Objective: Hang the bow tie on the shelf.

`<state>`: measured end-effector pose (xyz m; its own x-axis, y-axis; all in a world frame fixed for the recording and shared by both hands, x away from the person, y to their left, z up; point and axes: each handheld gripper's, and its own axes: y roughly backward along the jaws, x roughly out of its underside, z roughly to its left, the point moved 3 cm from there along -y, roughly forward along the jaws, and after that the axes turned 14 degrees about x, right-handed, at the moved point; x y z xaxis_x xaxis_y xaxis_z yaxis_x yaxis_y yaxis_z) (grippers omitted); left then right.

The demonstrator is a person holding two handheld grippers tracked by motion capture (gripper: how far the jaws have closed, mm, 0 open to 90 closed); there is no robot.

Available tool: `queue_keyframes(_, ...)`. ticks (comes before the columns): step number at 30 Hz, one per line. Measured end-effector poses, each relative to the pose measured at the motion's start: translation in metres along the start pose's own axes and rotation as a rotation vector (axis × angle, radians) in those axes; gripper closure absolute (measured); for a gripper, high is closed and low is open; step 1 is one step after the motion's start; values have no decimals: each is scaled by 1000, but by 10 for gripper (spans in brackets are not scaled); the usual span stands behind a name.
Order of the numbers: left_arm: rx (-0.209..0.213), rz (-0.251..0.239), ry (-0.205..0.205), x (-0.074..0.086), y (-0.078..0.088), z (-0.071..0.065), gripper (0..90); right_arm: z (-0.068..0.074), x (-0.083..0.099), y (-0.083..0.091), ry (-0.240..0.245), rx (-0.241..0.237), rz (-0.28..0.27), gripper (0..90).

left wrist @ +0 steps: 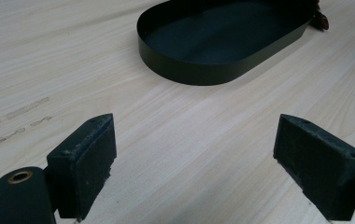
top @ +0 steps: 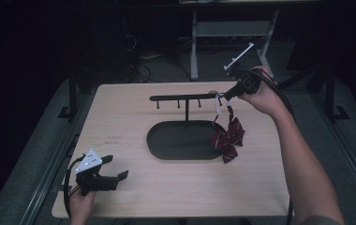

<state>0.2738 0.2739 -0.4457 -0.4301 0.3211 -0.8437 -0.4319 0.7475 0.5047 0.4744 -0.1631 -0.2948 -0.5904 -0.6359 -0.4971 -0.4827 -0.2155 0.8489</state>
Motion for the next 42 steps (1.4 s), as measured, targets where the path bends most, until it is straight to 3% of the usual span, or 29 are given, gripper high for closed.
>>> queue_keyframes(21, 4, 11, -6, 0, 0, 0, 131, 1, -1, -11, 8, 3, 33, 864)
queue_keyframes(42, 4, 9, -6, 0, -1, -1, 131, 2, 4, -12, 12, -10, 27, 810)
